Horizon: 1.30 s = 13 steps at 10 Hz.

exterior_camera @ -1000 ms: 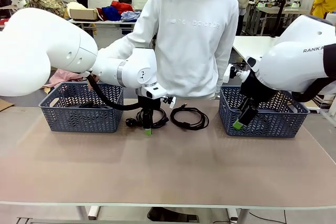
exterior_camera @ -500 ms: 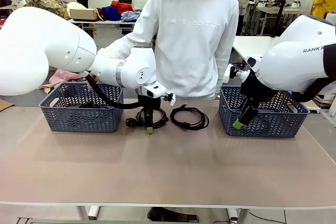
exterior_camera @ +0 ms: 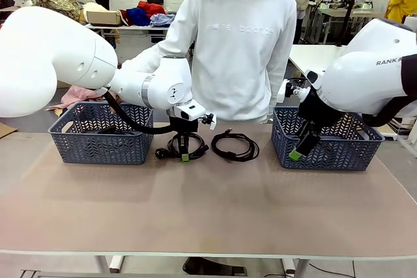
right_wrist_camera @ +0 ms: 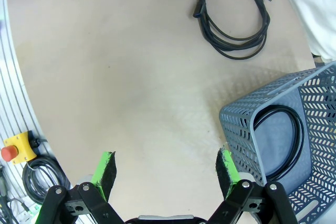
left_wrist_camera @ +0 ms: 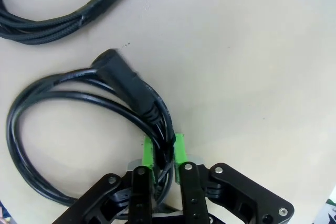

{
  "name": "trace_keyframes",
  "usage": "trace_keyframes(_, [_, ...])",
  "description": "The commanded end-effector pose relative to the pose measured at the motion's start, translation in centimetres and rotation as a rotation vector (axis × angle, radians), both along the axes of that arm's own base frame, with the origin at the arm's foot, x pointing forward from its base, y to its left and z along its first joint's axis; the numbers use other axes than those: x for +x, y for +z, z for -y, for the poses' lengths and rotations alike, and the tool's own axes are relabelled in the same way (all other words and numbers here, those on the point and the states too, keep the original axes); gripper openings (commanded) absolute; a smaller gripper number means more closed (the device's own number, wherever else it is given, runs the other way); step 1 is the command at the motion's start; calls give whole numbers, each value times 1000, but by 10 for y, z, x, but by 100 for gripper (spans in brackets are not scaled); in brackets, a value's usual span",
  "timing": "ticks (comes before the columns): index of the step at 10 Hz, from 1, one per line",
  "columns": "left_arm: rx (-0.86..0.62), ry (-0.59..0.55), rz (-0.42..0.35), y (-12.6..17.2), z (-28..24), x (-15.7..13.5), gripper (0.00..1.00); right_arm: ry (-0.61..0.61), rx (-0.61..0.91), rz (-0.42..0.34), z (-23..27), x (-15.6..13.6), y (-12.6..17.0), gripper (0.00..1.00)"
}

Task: Organize the cables according to human instructions.
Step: Pick up a bundle of cables and place it in the basket indicated by the human.

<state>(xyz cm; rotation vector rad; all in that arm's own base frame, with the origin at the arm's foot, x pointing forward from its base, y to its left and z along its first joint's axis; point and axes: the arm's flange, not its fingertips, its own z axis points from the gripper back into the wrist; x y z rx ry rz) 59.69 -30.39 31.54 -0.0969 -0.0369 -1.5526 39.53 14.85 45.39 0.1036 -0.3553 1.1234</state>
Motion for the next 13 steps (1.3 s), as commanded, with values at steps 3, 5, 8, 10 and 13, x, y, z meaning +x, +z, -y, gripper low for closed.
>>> trace_keyframes(3, [25, 40, 35, 1, -10, -14, 0, -8, 1, 6, 0, 0, 1, 100])
trace_keyframes(5, [16, 67, 74, 18, -13, -14, 0, -8, 1, 6, 0, 0, 1, 100])
trace_keyframes(8, [34, -1, 109, 76, -11, -16, 0, -8, 1, 6, 0, 0, 1, 100])
trace_keyframes(10, [44, -77, 113, 106, -12, -18, 0, -8, 1, 6, 0, 0, 1, 100])
trace_keyframes(13, [49, -175, 107, 155, -22, -26, 0, -8, 1, 6, 0, 0, 1, 100])
